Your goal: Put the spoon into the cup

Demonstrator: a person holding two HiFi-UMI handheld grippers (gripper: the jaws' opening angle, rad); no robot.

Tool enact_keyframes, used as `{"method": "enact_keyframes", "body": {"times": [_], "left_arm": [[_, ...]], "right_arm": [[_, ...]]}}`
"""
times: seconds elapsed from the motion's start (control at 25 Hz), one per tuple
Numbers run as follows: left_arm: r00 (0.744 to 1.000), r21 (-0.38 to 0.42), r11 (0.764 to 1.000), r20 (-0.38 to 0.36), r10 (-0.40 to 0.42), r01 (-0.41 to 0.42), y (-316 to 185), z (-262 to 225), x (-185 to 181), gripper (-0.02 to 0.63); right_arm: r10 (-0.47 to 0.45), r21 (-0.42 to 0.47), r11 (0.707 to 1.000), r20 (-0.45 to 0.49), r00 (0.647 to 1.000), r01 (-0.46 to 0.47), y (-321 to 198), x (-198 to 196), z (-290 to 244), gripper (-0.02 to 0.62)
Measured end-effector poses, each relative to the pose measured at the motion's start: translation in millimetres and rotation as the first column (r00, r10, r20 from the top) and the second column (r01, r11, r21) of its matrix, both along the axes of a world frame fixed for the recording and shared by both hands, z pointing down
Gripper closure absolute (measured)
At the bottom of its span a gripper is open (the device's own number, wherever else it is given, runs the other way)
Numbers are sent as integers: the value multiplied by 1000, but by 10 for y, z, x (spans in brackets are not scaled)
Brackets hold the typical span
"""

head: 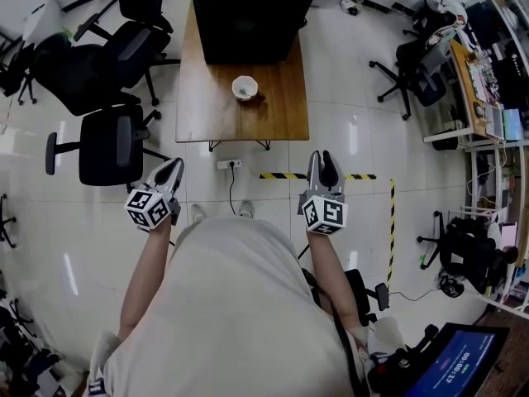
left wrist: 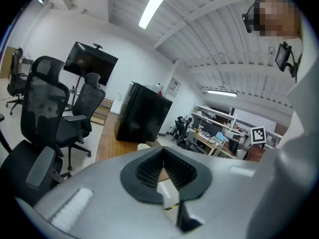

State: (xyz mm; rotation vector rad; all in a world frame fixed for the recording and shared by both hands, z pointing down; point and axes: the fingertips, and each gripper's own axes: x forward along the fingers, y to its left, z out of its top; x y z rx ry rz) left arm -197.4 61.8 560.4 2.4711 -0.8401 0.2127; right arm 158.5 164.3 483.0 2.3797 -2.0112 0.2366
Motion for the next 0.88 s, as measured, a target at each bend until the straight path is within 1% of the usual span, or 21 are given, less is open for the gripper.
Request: {"method": "enact_keyframes", "body": {"times": [0.12,0.24,0.4,0.6,0.72,0.8,0.88], "left_arm": [[1000,14,1000,8,23,-23,-110,-58,-110,604],[1000,8,1000,2,30,-30,-196,-54,-232,606],[999,-5,999,10,45,-45,-264,11,-385,604],[998,-15,998,13,55,-54,-268,47,-472,606],[998,-19,998,13,63,-63,-266,62,-489,606],[998,-23,997,12,69,-69,-244,76,-491,604],[997,-28,997,11,75,-75,-201,94,-478,604]], "right_arm": [[-23,-2,1000,-2,1000,23,-131,-243,9,509],[-36,-11,999,9,999,37,-262,-453,9,511],[-43,-24,999,1,999,43,-356,-659,26,514],[-28,-59,998,0,1000,28,-323,-730,116,517],[-22,-79,997,33,999,24,-302,-761,188,517],[-15,-111,994,56,998,21,-275,-773,285,534],[-12,-166,986,37,999,18,-223,-781,404,548]]}}
